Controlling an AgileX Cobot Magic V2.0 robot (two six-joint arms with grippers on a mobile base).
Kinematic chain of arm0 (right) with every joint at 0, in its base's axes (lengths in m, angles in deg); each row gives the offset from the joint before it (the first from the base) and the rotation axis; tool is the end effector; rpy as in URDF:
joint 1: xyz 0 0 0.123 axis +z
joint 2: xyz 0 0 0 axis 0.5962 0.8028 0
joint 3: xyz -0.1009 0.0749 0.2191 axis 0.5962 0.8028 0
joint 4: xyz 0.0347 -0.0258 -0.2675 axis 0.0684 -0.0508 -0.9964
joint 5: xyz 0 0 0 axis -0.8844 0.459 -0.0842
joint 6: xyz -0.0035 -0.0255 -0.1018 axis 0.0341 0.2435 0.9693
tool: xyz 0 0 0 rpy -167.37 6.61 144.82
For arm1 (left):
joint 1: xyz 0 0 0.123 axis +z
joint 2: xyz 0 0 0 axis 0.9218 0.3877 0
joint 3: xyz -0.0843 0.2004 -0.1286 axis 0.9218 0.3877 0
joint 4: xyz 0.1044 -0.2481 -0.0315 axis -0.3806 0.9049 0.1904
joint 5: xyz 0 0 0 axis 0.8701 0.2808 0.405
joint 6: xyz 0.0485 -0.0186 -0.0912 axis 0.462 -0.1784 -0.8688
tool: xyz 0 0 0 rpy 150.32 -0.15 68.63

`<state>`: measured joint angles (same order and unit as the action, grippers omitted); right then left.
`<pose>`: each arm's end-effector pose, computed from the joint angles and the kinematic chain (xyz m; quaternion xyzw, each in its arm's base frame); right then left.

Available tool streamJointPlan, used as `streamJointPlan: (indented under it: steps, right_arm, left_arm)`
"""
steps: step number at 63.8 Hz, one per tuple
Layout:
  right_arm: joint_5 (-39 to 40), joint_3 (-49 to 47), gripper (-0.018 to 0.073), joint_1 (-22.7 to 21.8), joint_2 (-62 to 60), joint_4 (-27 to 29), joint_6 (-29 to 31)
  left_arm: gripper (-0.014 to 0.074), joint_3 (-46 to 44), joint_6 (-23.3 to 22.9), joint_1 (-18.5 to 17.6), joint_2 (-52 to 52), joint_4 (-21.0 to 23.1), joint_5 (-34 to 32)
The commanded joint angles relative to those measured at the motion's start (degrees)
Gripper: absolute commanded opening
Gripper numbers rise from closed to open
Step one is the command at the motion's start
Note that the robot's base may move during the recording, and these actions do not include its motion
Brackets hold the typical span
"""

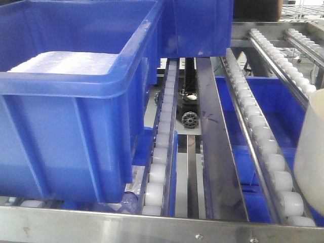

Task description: Move white bin to right shelf second layer

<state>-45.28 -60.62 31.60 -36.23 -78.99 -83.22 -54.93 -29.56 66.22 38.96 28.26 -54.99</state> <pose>0.1273 -0.0093 0.2628 0.0503 0.8221 -0.0040 0.5671 0.1225 -0.0026 0.2037 0.0202 0.7058 0.0042 0.7081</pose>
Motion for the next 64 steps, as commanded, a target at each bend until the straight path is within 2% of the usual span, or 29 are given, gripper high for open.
streamJointPlan:
  steps: [1, 11, 18, 29, 32, 48, 64]
  right_arm:
    - [9.0, -0.1, 0.0057, -0.2, 0.1, -0.1, 0.6]
    - [27.9, 10.3, 0.0057, -0.2, -5.8, -0.3, 0.6]
    - [34.0, 16.5, 0.0057, -0.2, -11.6, -0.3, 0.6]
    - [35.3, 22.9, 0.0057, -0.1, -16.8, -0.3, 0.5]
    - [33.1, 22.7, 0.0057, 0.2, -16.9, -0.4, 0.6]
    - [32.7, 22.7, 0.0057, 2.3, -16.9, -0.5, 0.6]
    - [32.7, 22.7, 0.0057, 2.4, -16.9, -0.5, 0.6]
  left_arm:
    - [0.0085, 2.1, -0.1, -0.2, -0.8, 0.3, -4.8]
    - [0.0085, 2.1, -0.1, -0.2, -0.8, 0.3, -4.8]
    - [0.0085, 2.1, -0.1, -0.2, -0.8, 0.3, -4.8]
    - [0.0085, 2.1, -0.1, -0.2, -0.8, 0.3, -4.8]
    - [0.0085, 2.1, -0.1, -0.2, -0.8, 0.3, -4.8]
    - [0.0085, 2.1, -0.1, -0.2, -0.8, 0.3, -4.8]
    - [0.0085, 2.1, -0.1, -0.2, -0.8, 0.3, -4.8]
